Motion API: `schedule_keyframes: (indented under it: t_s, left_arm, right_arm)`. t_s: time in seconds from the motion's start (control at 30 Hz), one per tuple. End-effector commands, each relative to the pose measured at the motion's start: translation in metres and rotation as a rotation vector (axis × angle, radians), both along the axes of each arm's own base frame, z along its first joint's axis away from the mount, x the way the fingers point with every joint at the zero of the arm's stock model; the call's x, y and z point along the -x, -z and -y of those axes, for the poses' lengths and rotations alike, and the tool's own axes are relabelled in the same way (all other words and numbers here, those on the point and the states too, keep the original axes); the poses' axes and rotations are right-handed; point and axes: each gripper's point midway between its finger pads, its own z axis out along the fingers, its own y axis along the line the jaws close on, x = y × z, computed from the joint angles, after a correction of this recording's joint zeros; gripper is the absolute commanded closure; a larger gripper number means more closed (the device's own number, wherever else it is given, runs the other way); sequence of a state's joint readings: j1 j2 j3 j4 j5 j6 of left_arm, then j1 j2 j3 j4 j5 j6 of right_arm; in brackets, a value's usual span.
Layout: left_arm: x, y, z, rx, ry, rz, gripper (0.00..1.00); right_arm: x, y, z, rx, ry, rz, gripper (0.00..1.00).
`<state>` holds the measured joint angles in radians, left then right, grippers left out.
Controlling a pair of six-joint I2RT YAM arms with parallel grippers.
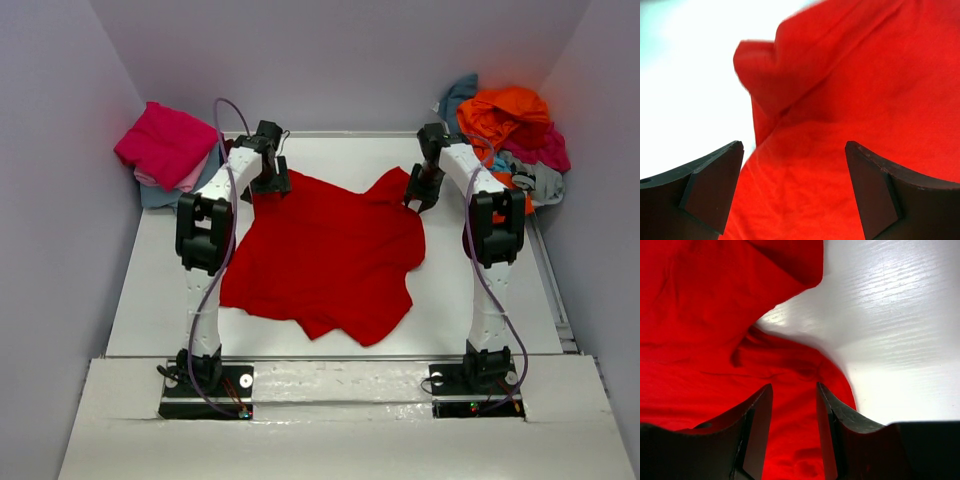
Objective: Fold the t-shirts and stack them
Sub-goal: Flatten the tshirt out
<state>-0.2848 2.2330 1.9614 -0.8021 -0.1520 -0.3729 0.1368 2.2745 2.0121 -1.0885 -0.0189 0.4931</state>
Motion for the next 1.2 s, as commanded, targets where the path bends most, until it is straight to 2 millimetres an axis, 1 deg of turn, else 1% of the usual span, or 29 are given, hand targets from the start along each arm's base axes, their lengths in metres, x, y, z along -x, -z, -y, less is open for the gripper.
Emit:
schedule_keyframes:
  t_s: [0.0, 0.03, 0.07, 0.13, 0.17, 0.37, 0.4, 0.47, 0.53, 0.6, 0.67, 0.8, 0.83, 1.07, 1.17]
  left_arm:
    - [-0.016, -0.009, -0.001, -0.017, -0.014, 0.039, 0.05]
    - [-0.019, -0.010, 0.001, -0.012, -0.008, 0.048, 0.05]
    - [-0.020, -0.005, 0.002, -0.012, -0.007, 0.035, 0.05]
    - [-0.023, -0.003, 0.003, -0.012, -0.006, 0.032, 0.06]
    - [-0.024, 0.003, -0.001, -0.012, -0.014, 0.021, 0.06]
    - [-0.030, 0.003, -0.003, -0.025, -0.027, 0.046, 0.06]
    - [-0.031, 0.003, -0.008, -0.027, -0.039, 0.048, 0.07]
    - [-0.033, 0.005, -0.012, -0.045, -0.048, 0.051, 0.07]
    - [-0.035, 0.004, -0.016, -0.071, -0.062, 0.060, 0.08]
    - [-0.038, -0.001, -0.021, -0.090, -0.078, 0.083, 0.09]
    - [-0.040, -0.005, -0.021, -0.090, -0.082, 0.102, 0.10]
    - [-0.044, -0.006, -0.022, -0.092, -0.091, 0.116, 0.11]
    - [-0.046, -0.005, -0.025, -0.085, -0.096, 0.119, 0.12]
    - [-0.052, -0.004, -0.020, -0.063, -0.093, 0.133, 0.21]
    - [-0.053, -0.003, -0.019, -0.058, -0.099, 0.133, 0.28]
  right_arm:
    - [-0.006, -0.032, 0.001, -0.018, -0.014, 0.067, 0.54]
    - [-0.005, -0.032, 0.001, -0.018, -0.014, 0.067, 0.54]
    - [-0.004, -0.032, 0.000, -0.019, -0.014, 0.066, 0.54]
    - [-0.003, -0.031, 0.000, -0.020, -0.015, 0.064, 0.54]
    - [-0.003, -0.031, 0.000, -0.020, -0.015, 0.064, 0.54]
    - [-0.001, -0.029, -0.001, -0.026, -0.016, 0.062, 0.54]
    - [-0.001, -0.029, -0.001, -0.029, -0.017, 0.060, 0.54]
    - [-0.001, -0.028, -0.002, -0.032, -0.018, 0.059, 0.54]
    - [-0.001, -0.029, -0.002, -0.033, -0.018, 0.062, 0.54]
    - [-0.002, -0.030, -0.002, -0.031, -0.022, 0.064, 0.54]
    - [-0.001, -0.029, -0.001, -0.027, -0.023, 0.062, 0.54]
    - [0.001, -0.025, -0.001, -0.031, -0.024, 0.052, 0.54]
    - [0.001, -0.025, -0.001, -0.031, -0.024, 0.052, 0.54]
    - [0.006, -0.018, -0.001, -0.029, -0.024, 0.040, 0.54]
    - [0.009, -0.016, 0.000, -0.028, -0.024, 0.032, 0.54]
